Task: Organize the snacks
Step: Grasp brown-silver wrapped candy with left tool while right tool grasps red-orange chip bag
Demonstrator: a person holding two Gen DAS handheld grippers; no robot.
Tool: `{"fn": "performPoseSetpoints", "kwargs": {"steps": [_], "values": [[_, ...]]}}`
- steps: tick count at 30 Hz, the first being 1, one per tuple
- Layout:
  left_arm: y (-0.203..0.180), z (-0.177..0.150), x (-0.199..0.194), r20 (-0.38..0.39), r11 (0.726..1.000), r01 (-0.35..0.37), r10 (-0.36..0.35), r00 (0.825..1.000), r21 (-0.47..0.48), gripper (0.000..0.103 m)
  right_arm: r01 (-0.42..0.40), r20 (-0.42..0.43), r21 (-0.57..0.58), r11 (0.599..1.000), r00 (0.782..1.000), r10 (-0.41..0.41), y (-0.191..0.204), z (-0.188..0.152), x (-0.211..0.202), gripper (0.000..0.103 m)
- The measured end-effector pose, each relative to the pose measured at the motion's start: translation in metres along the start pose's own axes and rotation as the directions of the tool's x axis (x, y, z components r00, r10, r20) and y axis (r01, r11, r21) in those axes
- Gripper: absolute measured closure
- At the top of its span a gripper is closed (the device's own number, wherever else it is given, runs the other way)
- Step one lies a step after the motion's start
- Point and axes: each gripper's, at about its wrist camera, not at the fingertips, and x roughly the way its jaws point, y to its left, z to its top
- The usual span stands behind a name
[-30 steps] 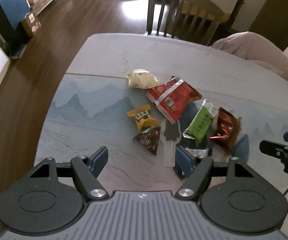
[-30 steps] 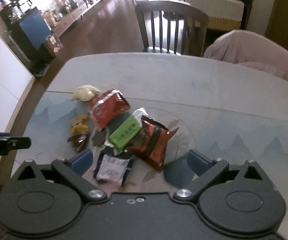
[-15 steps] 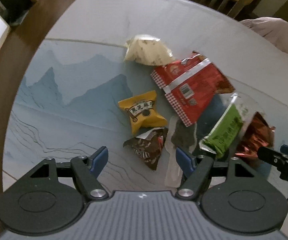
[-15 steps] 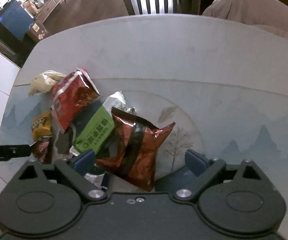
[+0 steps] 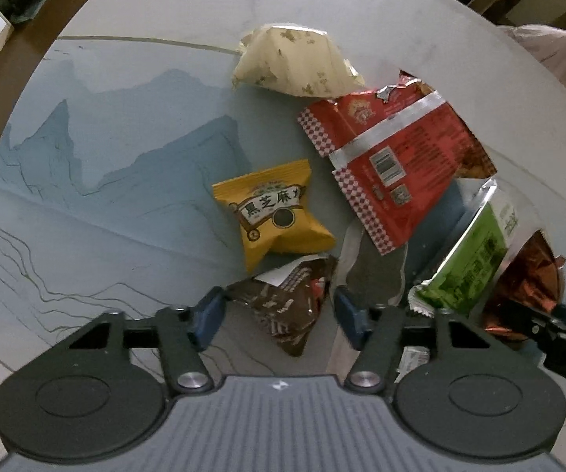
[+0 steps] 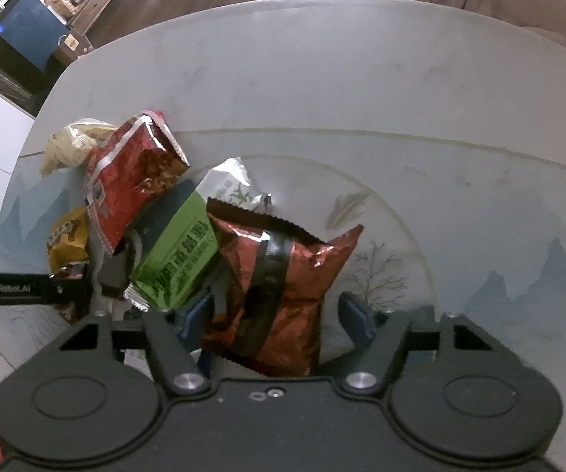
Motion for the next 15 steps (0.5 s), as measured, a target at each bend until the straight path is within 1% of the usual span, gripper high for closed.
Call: {"fn": "performPoseSetpoints", "kwargs": {"steps": [2,5,9,11,12,15], "values": [[0.000,-0.002,0.001,0.004,1.000,0.001,-0.001,1.000,0.001,0.051,-0.006,0.001,-0.005,1.000,1.000,0.006,0.000,0.000,0.001,0.046],[-0.001,-0.005,-0.001,0.008,1.000,-0.001,0.001,1.000,0.004,0.054,-0.007,0.003,-0.011,1.000,1.000,0.007,0.000,-0.001,0.001,0.051],[-0.003,-0.007,-0.005,0.026,1.000,-0.011,0.011,1.000,0.008,0.060,-0.015,0.008,-0.015,1.000,1.000,0.015,0.001,-0.003,-0.001,0.054],[-0.003,-0.009,-0.008,0.032,1.000,-0.006,0.006,0.999,0.002,0.061,-0.023,0.009,-0.014,1.000,1.000,0.023,0.001,-0.005,-0.003,0.055],[-0.003,-0.010,-0.010,0.036,1.000,-0.003,0.003,0.999,0.001,0.066,-0.025,0.009,-0.015,1.000,1.000,0.025,0.001,-0.006,-0.004,0.055],[0.000,-0.014,-0.016,0.042,1.000,0.001,-0.001,0.999,-0.010,0.067,-0.029,0.016,-0.015,0.999,0.999,0.030,0.001,-0.009,-0.009,0.055]]}}
